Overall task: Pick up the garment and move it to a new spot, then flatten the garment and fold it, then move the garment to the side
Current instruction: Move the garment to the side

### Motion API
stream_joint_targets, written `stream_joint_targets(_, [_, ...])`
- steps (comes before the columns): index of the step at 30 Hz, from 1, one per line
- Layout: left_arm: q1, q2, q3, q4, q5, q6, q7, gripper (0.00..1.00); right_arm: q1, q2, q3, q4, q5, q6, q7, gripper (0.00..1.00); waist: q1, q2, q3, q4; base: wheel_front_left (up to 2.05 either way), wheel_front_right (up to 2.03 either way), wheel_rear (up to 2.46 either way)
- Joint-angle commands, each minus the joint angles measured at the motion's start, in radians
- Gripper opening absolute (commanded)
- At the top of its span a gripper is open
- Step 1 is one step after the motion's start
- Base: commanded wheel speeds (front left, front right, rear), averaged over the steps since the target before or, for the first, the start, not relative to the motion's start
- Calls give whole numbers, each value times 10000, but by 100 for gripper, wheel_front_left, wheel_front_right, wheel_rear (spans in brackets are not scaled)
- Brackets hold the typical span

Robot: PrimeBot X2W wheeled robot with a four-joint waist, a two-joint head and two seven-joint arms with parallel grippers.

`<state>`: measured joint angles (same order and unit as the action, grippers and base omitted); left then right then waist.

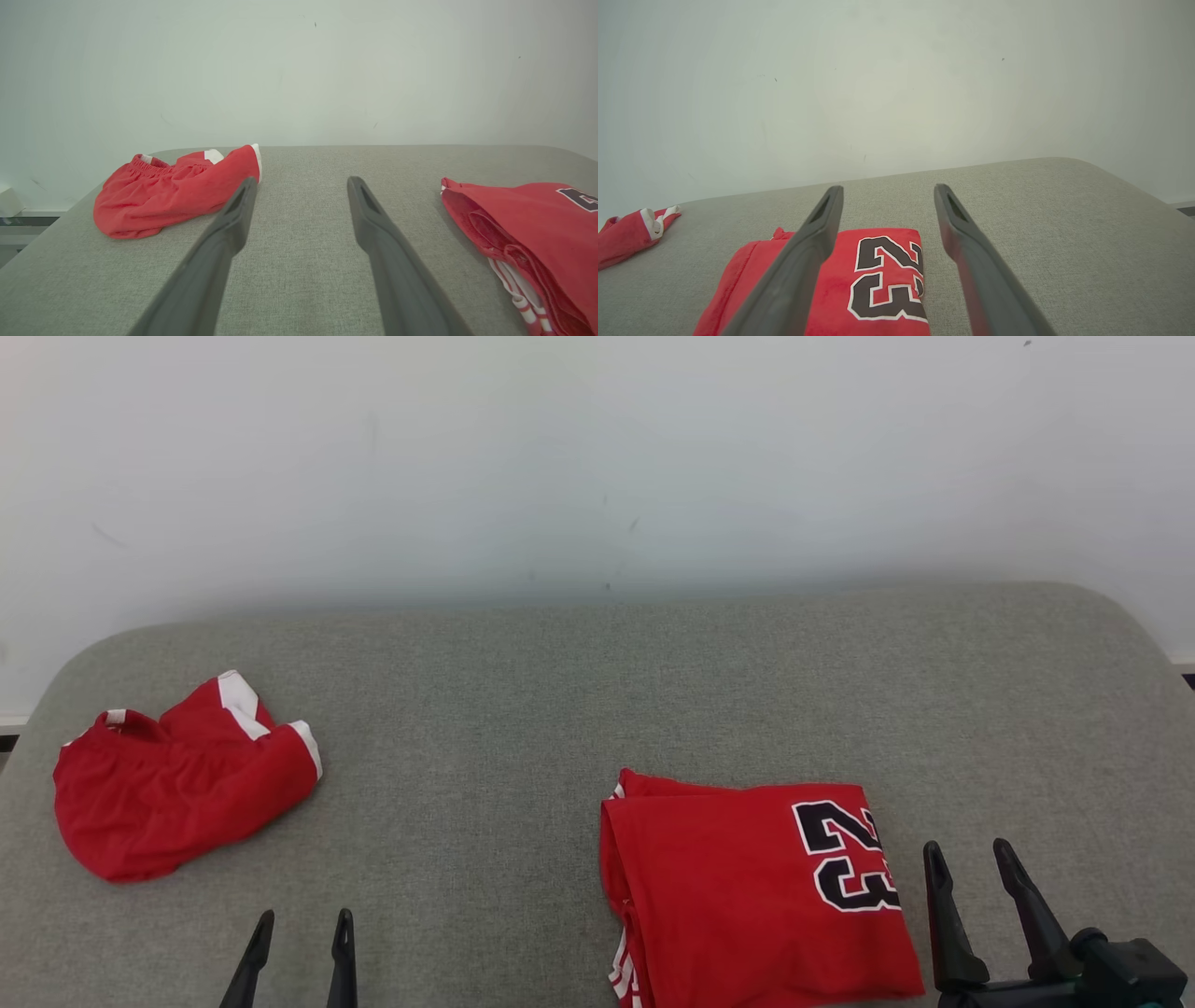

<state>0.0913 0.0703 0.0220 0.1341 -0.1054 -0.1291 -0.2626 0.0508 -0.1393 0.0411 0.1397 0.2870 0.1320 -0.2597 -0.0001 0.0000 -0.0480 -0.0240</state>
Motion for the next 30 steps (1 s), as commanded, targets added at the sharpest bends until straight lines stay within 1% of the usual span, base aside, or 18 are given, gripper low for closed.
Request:
stream_joint_targets(1, [-2, 21, -20, -42, 104, 3, -31, 100, 90, 43, 17, -12, -101, -29, 11, 100, 1, 0, 2, -8, 0, 0, 0])
stream_joint_targets(15, [188, -89, -55, -189, 107, 83, -31, 100, 84, 78, 12, 64, -24, -29, 95, 100, 1, 0, 13, 23, 0, 0, 0])
stream_joint_targets(19, [213, -113, -58, -236, 89, 136, -31, 100, -204, 88, 109, 165, 32, -29, 165, 100, 1, 0, 68, 20, 0, 0, 0])
stream_joint_targets(24, [91, -133, -116, -214, 82, 126, -31, 100, -900, -172, 211, 611, 105, -29, 415, 100, 1, 0, 223, 76, 0, 0, 0])
stream_joint_targets(28, [-130, -116, -152, -89, 40, 88, -31, 100, -1374, -276, 197, 1047, 381, -29, 644, 100, 1, 0, 342, 193, 0, 0, 0])
stream_joint_targets(30, [-235, -116, -224, -22, 25, 83, -31, 100, -1656, -491, 218, 1450, 345, -29, 781, 100, 1, 0, 424, 312, 0, 0, 0])
